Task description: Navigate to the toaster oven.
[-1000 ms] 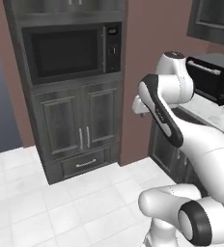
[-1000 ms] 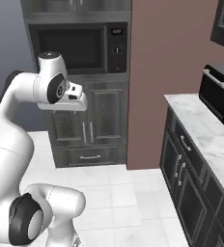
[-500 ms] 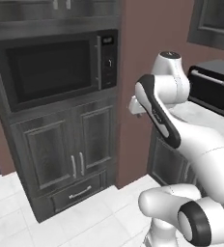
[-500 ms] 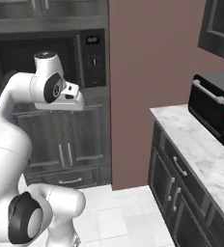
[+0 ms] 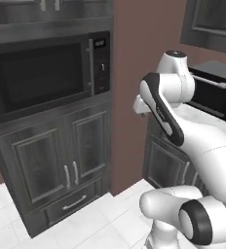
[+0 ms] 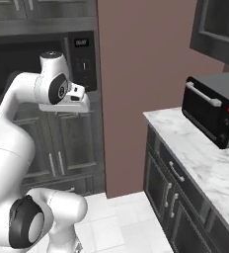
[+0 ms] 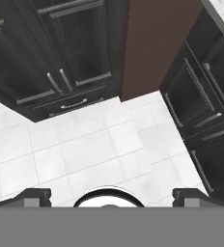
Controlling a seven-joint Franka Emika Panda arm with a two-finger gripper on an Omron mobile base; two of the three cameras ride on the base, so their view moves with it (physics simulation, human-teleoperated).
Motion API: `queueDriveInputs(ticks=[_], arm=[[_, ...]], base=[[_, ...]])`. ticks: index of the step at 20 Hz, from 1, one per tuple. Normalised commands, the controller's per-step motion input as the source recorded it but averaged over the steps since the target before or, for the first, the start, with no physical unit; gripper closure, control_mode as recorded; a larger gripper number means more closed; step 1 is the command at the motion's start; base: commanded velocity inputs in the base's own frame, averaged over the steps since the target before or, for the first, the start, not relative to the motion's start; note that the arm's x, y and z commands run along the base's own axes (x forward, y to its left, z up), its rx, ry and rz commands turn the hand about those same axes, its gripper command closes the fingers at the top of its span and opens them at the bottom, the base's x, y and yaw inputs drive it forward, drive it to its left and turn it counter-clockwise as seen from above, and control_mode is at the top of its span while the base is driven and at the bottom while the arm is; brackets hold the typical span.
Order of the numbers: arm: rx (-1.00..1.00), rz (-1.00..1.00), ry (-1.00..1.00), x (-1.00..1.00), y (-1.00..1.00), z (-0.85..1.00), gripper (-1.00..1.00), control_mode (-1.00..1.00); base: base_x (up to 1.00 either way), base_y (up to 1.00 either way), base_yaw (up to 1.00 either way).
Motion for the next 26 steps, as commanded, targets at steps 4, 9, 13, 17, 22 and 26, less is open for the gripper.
queueDriveInputs(ticks=[4, 9, 13, 17, 22, 26], arm=[[0.00, 0.00, 0.00, 0.00, 0.00, 0.00, -1.00, 1.00], [0.00, 0.00, 0.00, 0.00, 0.00, 0.00, -1.00, 1.00], [0.00, 0.00, 0.00, 0.00, 0.00, 0.00, -1.00, 1.00], [0.00, 0.00, 0.00, 0.00, 0.00, 0.00, -1.00, 1.00], [0.00, 0.00, 0.00, 0.00, 0.00, 0.00, -1.00, 1.00], [0.00, 0.00, 0.00, 0.00, 0.00, 0.00, -1.00, 1.00]], base=[[0.12, -0.16, -0.20], [0.03, -0.37, -0.40], [0.01, -0.17, -0.43], [0.01, 0.01, -0.28], [0.34, 0.07, -0.04], [0.51, -0.05, -0.21]])
